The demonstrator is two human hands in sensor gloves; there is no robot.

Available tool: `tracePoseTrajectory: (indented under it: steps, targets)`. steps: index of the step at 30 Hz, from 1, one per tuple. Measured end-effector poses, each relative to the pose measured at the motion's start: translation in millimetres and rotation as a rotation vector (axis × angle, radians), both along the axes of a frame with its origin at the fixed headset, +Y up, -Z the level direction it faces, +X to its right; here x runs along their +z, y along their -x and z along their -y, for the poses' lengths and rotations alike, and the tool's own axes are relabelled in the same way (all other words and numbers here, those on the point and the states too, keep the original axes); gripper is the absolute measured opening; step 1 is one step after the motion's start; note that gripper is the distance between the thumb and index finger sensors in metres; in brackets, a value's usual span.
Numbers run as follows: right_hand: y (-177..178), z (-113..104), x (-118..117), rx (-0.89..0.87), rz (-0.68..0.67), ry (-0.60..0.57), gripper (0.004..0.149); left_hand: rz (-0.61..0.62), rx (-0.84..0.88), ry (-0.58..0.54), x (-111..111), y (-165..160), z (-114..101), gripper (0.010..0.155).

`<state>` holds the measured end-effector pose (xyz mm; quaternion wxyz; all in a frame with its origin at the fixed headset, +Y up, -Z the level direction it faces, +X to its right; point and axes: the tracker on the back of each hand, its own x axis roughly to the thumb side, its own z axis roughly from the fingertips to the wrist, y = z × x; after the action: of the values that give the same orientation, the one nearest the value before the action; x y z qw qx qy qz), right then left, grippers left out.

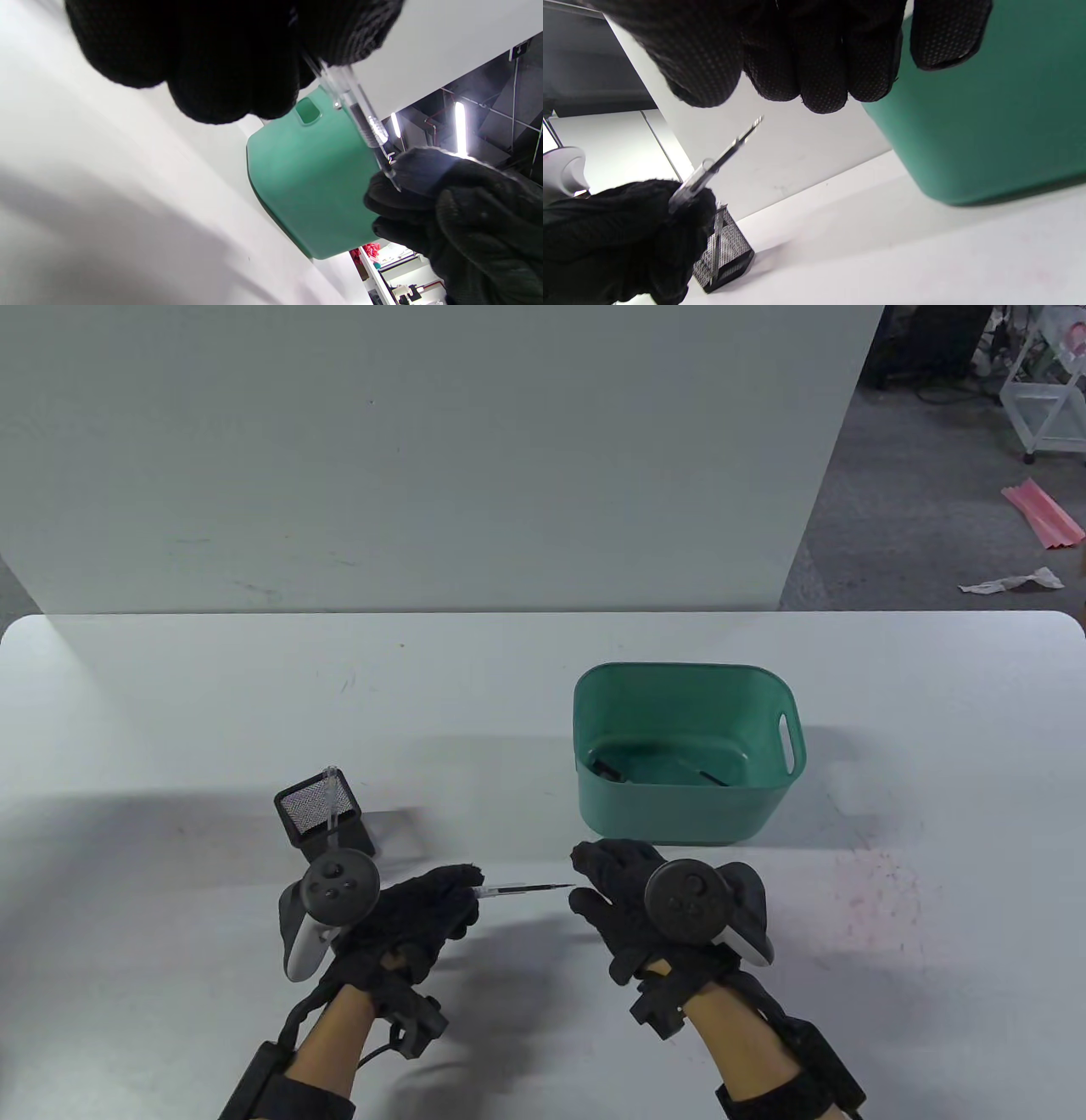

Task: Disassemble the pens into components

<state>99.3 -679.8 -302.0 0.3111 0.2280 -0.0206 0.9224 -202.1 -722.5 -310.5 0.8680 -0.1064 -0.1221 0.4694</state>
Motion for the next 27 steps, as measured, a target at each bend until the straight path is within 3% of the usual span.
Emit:
tracePoseTrajectory:
  steps: [7,16,27]
  targets:
    - [-1,18,2,-0.048,-0.026,0.053,0.053,0.032,-0.015,0.014,1,-8,4,0.047]
    - [0,27,0,-0.041,-0.027,0.078,0.042,0.066,-0.028,0.025,1,-14,7,0.047]
    - [-29,12,-8,-0.026,0.064,0.070,0.041,0.031,-0.014,0.024,-7,4,9,0.047]
